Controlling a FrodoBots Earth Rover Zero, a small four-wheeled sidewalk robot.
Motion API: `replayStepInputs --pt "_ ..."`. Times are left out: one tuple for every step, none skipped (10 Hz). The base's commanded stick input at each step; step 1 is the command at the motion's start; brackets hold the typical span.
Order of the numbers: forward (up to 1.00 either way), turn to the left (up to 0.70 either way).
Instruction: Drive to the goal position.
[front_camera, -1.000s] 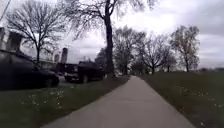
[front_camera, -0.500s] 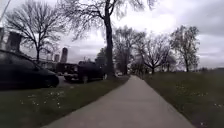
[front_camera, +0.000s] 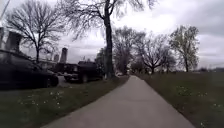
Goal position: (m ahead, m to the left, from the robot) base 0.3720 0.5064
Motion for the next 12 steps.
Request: replayStepInputs --pt "0.39 0.0" --pt "1.0 0.0" --pt "1.0 -0.01" --pt "1.0 -0.08" --pt "1.0 -0.31" --pt "0.3 -0.58" --pt "0.0 -0.34" --pt "0.0 0.0" --pt "0.0 0.0" --pt "0.0 0.0" --pt "0.0 0.0" --pt "0.0 0.0"
